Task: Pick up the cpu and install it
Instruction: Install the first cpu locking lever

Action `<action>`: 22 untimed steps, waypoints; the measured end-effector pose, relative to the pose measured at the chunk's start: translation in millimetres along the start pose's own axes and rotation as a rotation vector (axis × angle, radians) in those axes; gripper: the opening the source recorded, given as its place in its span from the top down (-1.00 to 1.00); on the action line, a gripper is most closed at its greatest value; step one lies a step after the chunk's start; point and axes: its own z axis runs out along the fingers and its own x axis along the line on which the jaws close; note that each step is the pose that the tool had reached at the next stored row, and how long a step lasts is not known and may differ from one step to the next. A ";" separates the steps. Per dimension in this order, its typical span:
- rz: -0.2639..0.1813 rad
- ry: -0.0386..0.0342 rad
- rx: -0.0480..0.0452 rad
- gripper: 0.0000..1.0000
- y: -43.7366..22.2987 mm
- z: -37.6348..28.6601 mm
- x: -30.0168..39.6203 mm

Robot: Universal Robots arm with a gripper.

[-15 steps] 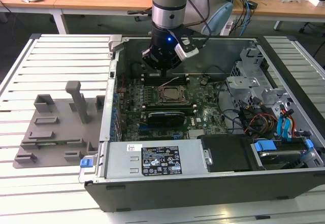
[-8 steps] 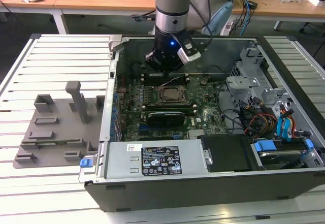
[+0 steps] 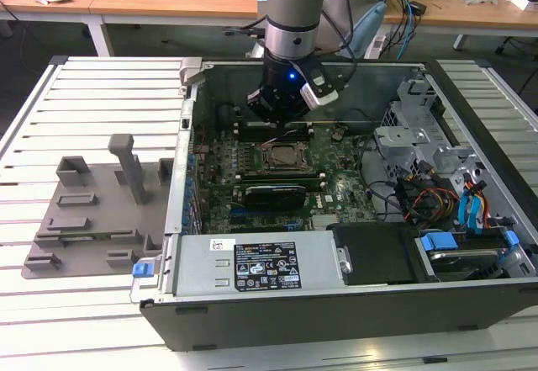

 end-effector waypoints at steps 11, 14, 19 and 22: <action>0.000 0.0021 0.0009 0.79 -1.6 17.0 -17.0; 0.000 0.0021 0.0003 0.79 -1.8 18.7 -19.8; 0.000 0.0009 -0.0012 0.79 -0.5 17.2 -22.0; 0.000 0.0017 0.0005 0.79 -0.6 10.9 -21.7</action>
